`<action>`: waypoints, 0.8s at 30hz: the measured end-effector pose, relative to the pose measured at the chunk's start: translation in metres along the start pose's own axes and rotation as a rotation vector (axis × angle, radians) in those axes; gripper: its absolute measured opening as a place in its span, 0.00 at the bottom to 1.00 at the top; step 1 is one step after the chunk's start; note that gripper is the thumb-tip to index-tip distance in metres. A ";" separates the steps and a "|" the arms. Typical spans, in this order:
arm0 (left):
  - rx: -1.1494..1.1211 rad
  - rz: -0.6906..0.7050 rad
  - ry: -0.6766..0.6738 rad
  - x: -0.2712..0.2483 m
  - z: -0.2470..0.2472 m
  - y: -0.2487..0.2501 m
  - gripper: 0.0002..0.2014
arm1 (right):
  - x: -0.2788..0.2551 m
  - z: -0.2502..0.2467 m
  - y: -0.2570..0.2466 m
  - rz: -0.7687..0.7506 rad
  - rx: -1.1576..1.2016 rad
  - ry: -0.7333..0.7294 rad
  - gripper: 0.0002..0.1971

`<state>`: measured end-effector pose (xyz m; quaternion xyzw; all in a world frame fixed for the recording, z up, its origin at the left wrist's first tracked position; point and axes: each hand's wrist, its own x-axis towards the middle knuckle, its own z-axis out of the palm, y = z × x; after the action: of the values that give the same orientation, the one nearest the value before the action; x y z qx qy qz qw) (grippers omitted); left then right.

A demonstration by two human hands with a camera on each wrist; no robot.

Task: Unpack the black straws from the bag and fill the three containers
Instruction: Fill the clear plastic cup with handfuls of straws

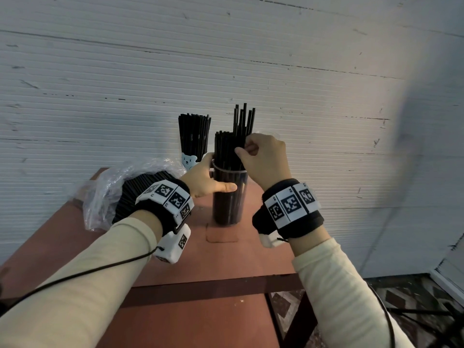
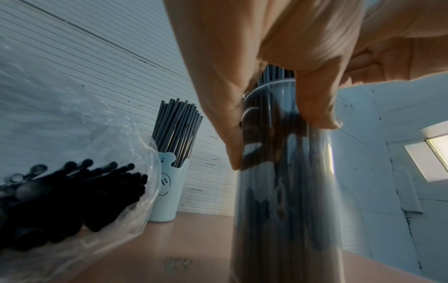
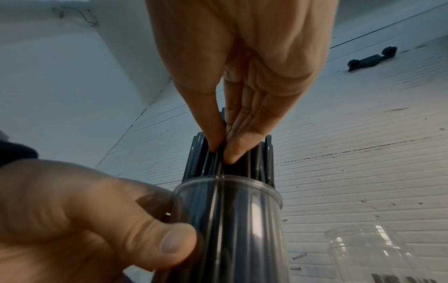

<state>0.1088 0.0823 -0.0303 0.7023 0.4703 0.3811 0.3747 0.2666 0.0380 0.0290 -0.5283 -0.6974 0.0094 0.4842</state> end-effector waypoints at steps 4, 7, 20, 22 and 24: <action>-0.015 0.008 -0.008 -0.001 0.001 0.002 0.55 | -0.002 0.000 0.006 0.026 -0.063 -0.079 0.08; -0.019 0.011 -0.014 0.000 0.000 0.002 0.54 | -0.004 0.000 0.011 0.028 -0.080 -0.111 0.09; -0.044 0.019 -0.092 0.005 -0.003 0.000 0.42 | 0.023 -0.018 0.016 0.062 0.165 -0.018 0.14; -0.044 0.025 -0.080 0.004 -0.002 0.000 0.45 | 0.026 -0.019 0.011 0.040 0.215 -0.015 0.07; -0.039 0.022 -0.075 0.004 -0.002 -0.001 0.49 | 0.026 -0.022 0.008 0.024 0.259 -0.005 0.04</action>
<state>0.1075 0.0869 -0.0292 0.7138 0.4406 0.3676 0.4015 0.2886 0.0504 0.0539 -0.4696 -0.6851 0.1066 0.5466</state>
